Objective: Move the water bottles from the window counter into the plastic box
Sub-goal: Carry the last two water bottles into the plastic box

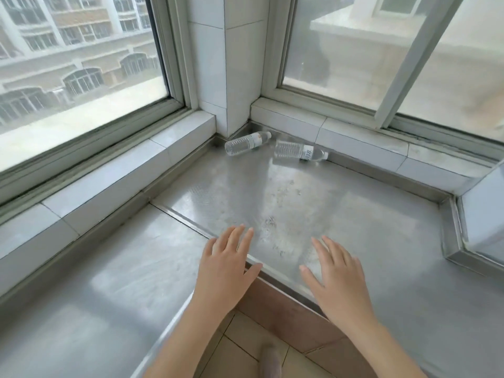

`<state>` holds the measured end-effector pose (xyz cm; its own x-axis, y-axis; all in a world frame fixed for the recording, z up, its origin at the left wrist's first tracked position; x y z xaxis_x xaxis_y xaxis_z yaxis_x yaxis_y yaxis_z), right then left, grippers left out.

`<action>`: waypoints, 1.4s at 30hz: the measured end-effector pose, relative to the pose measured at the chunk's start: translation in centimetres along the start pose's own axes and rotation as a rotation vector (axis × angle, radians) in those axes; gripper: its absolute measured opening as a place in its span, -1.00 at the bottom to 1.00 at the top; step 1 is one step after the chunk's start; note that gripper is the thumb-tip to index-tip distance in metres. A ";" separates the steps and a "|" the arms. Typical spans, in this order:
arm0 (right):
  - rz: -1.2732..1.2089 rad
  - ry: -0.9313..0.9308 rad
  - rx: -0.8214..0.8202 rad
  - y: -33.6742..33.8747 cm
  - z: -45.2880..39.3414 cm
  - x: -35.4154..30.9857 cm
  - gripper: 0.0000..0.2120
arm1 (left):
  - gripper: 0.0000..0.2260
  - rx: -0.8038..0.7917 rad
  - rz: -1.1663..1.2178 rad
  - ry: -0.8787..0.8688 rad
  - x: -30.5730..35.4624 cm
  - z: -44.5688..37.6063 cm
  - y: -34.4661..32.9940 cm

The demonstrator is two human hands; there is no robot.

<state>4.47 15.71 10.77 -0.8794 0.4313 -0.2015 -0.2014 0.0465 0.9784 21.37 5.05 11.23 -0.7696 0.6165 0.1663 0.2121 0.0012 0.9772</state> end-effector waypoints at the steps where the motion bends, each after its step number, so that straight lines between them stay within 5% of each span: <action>1: 0.013 0.007 -0.007 -0.2 -1.9 0.2 -0.33 | -0.44 -0.014 0.000 0.004 -0.3 -1.6 -0.4; 14: -0.029 0.086 -0.045 -1.8 -26.1 1.2 -0.30 | -0.39 -0.114 -0.063 0.043 -3.5 -22.3 -5.1; 30: -0.053 -0.127 -0.145 -6.9 -41.4 6.7 -0.41 | -0.37 -0.247 -0.184 -0.027 -7.4 -52.3 -16.7; 42: -0.196 -0.260 -0.042 -8.8 -49.9 8.4 -0.42 | -0.38 -0.473 0.093 0.190 -13.7 -58.6 -21.9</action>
<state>-22.69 -26.02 -1.79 -0.6836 0.6336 -0.3622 -0.3784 0.1167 0.9183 -8.06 -49.56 -4.69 -0.8653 0.4435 0.2335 0.0231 -0.4301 0.9025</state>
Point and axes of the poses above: each hand's wrist, its own z-axis away from the middle knuckle, its own y-axis out of the back of the hand, x = y × z, the point moved 10 cm from there along -z, towards the middle knuckle, and after that the axes turned 1 degree about z, right-handed, at the moved point
